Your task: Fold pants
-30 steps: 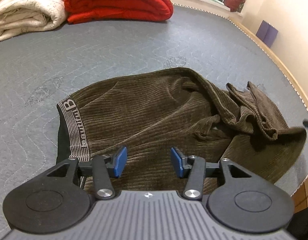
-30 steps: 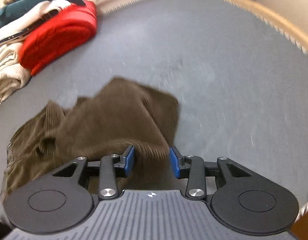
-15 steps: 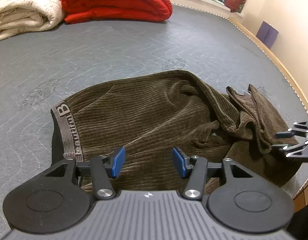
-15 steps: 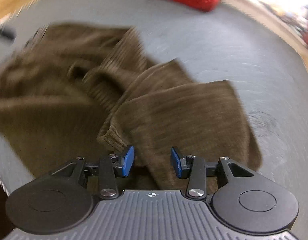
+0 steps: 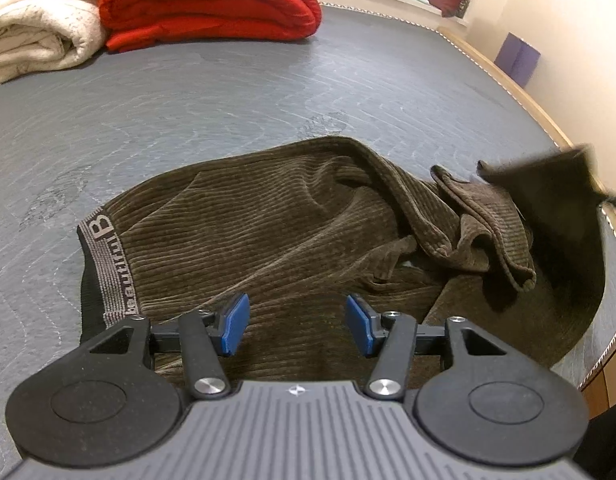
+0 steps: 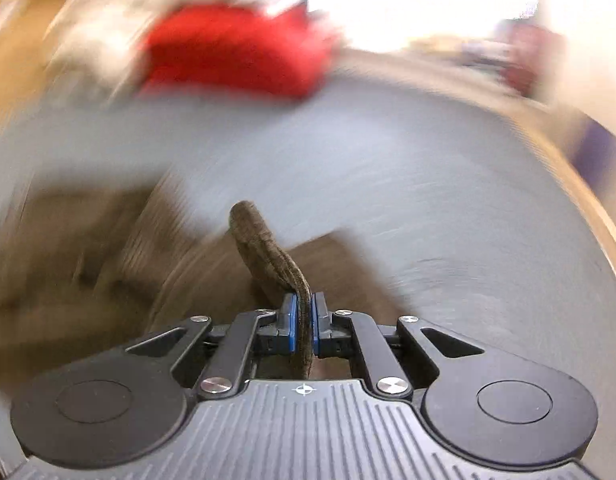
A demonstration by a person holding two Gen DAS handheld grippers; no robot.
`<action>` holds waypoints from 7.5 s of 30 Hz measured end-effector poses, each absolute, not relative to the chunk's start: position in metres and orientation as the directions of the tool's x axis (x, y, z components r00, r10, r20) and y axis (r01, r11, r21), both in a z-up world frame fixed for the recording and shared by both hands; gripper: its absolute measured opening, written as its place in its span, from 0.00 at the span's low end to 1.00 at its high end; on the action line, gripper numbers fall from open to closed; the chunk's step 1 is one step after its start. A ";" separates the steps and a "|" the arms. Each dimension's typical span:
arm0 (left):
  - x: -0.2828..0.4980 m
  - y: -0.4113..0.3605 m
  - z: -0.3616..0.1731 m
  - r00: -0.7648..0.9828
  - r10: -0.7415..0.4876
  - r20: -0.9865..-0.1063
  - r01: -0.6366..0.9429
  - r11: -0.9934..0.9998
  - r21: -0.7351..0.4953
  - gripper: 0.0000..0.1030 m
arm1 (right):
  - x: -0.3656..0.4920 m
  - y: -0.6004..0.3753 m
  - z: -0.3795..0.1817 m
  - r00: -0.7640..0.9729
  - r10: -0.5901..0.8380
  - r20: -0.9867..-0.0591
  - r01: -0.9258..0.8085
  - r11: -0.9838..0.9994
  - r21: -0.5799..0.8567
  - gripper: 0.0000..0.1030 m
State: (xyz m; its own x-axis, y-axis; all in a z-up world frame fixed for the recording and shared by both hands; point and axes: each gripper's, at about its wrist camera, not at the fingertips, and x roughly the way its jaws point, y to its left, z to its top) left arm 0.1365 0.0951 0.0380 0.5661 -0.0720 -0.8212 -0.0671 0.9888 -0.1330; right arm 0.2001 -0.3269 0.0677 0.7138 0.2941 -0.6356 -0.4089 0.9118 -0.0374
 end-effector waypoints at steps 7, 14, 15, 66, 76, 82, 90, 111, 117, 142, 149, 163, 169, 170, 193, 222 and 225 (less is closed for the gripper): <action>0.131 0.084 0.036 0.561 -0.084 -0.823 0.009 0.995 -0.095 0.58 | 0.188 -0.521 0.051 0.668 -0.182 -0.721 0.413 0.898 0.155 0.06; 0.130 0.065 0.011 0.416 -0.258 -0.872 0.159 0.965 -0.210 0.66 | 0.170 -0.596 -0.011 0.400 -0.238 -0.885 0.646 0.758 0.089 0.00; 0.128 0.059 0.008 0.400 -0.267 -0.877 0.185 0.961 -0.207 0.66 | 0.168 -0.598 -0.013 0.403 -0.219 -0.888 0.652 0.750 0.111 0.00; 0.120 0.054 -0.057 0.228 -0.267 -0.936 0.252 0.945 -0.209 0.48 | 0.185 -0.590 0.012 0.626 -0.117 -0.771 0.584 0.726 0.363 0.38; 0.158 0.071 -0.039 0.374 -0.170 -0.912 0.126 0.983 -0.132 0.53 | 0.266 -0.539 -0.013 0.561 -0.110 -0.820 0.533 0.806 0.257 0.47; 0.164 0.065 -0.036 0.402 -0.190 -0.896 0.144 0.979 -0.143 0.54 | 0.292 -0.532 -0.041 0.485 -0.159 -0.860 0.578 0.796 0.179 0.48; 0.167 0.063 -0.033 0.415 -0.194 -0.889 0.147 0.979 -0.145 0.54 | 0.304 -0.529 -0.049 0.471 -0.289 -0.834 0.597 0.800 0.060 0.06; 0.143 0.079 0.026 0.680 -0.093 -0.727 0.013 0.993 -0.115 0.83 | 0.230 -0.421 0.081 0.825 -0.140 -0.547 0.270 0.948 0.166 0.33; 0.120 0.079 0.056 0.785 -0.050 -0.618 -0.024 0.994 -0.110 0.83 | 0.165 -0.357 0.128 0.898 0.098 -0.428 -0.012 0.980 0.198 0.40; 0.145 0.124 0.057 0.738 0.090 -0.669 -0.031 0.995 0.100 0.18 | 0.138 -0.255 0.134 0.850 0.261 -0.458 -0.287 0.958 0.015 0.47; 0.166 0.154 0.049 0.674 0.119 -0.729 -0.148 0.989 0.024 0.18 | 0.176 -0.271 0.127 0.844 0.231 -0.485 -0.237 0.970 0.048 0.23; 0.180 0.152 0.040 0.650 0.123 -0.750 -0.143 0.989 0.039 0.27 | 0.237 -0.256 0.050 0.502 0.317 -0.804 -0.417 0.904 0.096 0.38; 0.186 0.156 0.037 0.640 0.116 -0.759 -0.150 0.988 0.025 0.32 | 0.216 -0.219 0.037 0.387 0.349 -0.854 -0.639 0.769 0.024 0.49; 0.187 0.157 0.036 0.639 0.113 -0.761 -0.150 0.989 0.021 0.33 | 0.213 -0.213 0.033 0.370 0.336 -0.866 -0.667 0.745 0.005 0.49; 0.192 0.157 0.034 0.631 0.092 -0.770 -0.133 0.991 0.009 0.34 | 0.209 -0.217 0.037 0.432 0.302 -0.850 -0.679 0.729 -0.086 0.08; 0.195 0.159 0.031 0.624 0.087 -0.776 -0.126 0.992 0.011 0.34 | 0.241 -0.506 0.037 0.712 -0.151 -0.686 0.595 0.648 0.475 0.03; 0.195 0.157 0.030 0.624 0.086 -0.777 -0.119 0.993 0.015 0.34 | 0.256 -0.496 0.033 0.704 -0.054 -0.709 0.525 0.712 0.467 0.11</action>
State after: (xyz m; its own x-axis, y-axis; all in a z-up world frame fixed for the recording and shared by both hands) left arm 0.1947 0.1568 0.0301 0.6239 0.0862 -0.7768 -0.1189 0.9928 0.0147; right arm 0.2562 -0.4963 0.0332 0.7035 -0.0544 -0.7086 0.5250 0.7118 0.4666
